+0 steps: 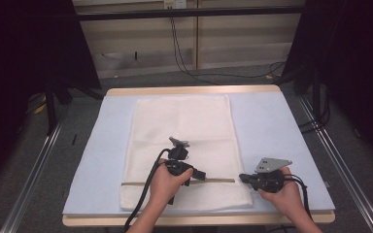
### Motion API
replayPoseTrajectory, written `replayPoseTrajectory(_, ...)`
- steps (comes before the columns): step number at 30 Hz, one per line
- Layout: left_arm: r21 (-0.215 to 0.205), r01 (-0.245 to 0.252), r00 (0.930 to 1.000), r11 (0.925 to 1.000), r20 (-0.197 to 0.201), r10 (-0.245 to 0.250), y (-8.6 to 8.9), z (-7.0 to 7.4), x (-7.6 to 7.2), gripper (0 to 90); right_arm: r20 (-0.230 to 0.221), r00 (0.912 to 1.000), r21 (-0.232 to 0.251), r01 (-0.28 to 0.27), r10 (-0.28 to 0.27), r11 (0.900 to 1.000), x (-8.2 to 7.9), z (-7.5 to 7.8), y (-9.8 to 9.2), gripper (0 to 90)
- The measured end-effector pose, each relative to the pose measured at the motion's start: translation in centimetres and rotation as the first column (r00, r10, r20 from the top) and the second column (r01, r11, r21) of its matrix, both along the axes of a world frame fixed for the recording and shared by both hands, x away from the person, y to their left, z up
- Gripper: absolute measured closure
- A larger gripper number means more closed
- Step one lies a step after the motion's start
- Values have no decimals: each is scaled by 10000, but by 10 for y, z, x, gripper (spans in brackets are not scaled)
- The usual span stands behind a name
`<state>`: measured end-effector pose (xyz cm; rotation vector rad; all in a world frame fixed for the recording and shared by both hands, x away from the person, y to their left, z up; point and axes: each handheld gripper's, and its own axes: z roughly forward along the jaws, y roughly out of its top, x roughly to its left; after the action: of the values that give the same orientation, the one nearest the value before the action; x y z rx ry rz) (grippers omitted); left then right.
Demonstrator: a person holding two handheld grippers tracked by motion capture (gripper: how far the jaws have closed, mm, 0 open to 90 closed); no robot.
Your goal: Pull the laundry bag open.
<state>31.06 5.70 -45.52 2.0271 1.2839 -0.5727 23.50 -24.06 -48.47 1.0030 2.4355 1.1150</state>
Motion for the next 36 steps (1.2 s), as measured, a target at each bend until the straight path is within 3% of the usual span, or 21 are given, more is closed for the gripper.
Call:
replayPoseTrajectory(3,69,149,9998,9999,87,-150,3,1,0,877,12,10000,-32,35,-35,10000,0,0,0,900)
replayPoseTrajectory(4,30,-73,10000,10000,34,73,2,2,0,877,13,10000,-9,15,-15,10000,0,0,0,900)
replayPoseTrajectory(10,2,-22,10000,10000,78,22,5,2,0,876,4,10000,-5,-5,5,10000,0,0,0,900)
replayPoseTrajectory(19,-188,-109,9997,9998,-199,105,8,0,0,876,-8,10000,-7,48,-48,10000,0,0,0,900)
replayPoseTrajectory(34,-117,-229,9997,9997,-66,228,14,1,0,877,-20,10000,28,46,-46,10000,0,0,0,900)
replayPoseTrajectory(36,-261,-215,9996,9994,-182,211,15,1,0,876,-29,10000,57,34,-34,10000,0,0,0,900)
